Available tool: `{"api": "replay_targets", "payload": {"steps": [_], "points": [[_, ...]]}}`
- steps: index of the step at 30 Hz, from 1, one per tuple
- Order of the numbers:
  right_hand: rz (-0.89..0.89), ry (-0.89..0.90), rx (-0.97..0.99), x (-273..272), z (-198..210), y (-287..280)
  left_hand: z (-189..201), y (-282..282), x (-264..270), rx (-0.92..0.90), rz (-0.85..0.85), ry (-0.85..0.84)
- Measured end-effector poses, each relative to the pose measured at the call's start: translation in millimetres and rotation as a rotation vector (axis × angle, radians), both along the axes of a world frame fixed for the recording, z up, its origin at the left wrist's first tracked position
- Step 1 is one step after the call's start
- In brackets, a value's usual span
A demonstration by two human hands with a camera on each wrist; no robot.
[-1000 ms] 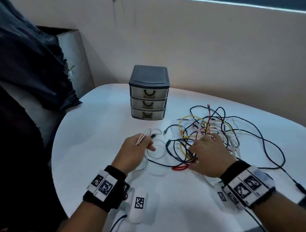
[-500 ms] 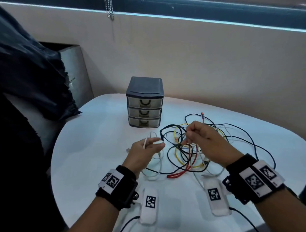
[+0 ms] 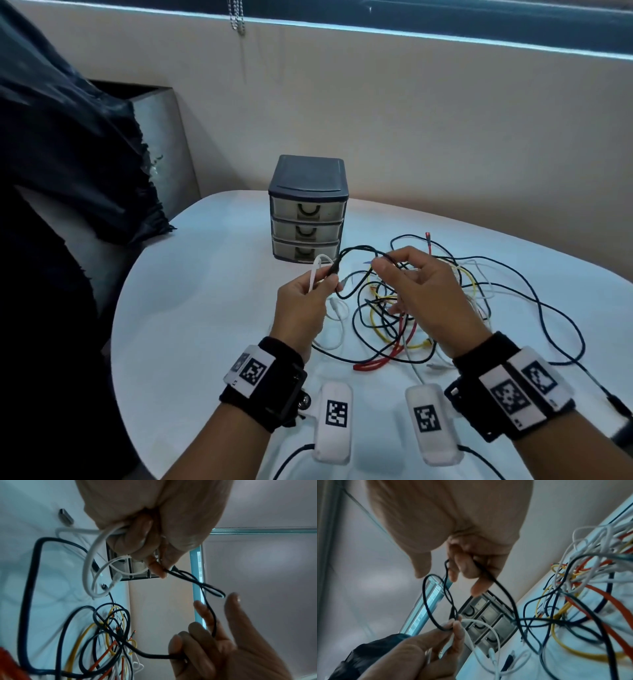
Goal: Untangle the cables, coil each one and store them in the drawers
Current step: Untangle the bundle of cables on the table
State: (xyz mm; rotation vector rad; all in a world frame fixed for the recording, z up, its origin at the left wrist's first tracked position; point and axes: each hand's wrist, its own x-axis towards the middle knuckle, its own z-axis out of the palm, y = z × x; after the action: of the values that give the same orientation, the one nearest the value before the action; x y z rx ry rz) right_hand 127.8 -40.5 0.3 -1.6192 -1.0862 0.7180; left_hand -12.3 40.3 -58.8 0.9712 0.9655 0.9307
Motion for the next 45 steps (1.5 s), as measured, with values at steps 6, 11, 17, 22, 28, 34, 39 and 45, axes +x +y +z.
{"api": "replay_targets", "payload": {"steps": [6, 11, 17, 22, 28, 34, 39, 45], "points": [[-0.031, 0.032, 0.033, 16, -2, 3, 1, 7, -26, -0.115, -0.081, -0.196], [-0.098, -0.126, 0.048, 34, -5, 1, 4, 14, -52, -0.032, -0.191, -0.112], [-0.545, 0.189, 0.263, 101, 7, 14, -10, 19, -69, 0.028, -0.127, 0.052], [-0.696, 0.184, 0.254, 145, 18, 7, -6, 25, -75, 0.112, 0.064, 0.177], [-0.685, 0.133, -0.017, 148, 8, -7, 38, 40, -95, 0.268, 0.185, 0.096], [-0.548, -0.448, 0.131, 69, 25, -9, 128, 37, -108, 0.507, -0.093, 0.082], [0.099, -0.347, 0.261, -41, 78, 11, 168, 13, -101, 0.735, -0.307, 0.294], [0.208, -0.304, 0.238, -55, 90, 39, 159, 14, -90, 0.867, -0.204, 0.334]]}}
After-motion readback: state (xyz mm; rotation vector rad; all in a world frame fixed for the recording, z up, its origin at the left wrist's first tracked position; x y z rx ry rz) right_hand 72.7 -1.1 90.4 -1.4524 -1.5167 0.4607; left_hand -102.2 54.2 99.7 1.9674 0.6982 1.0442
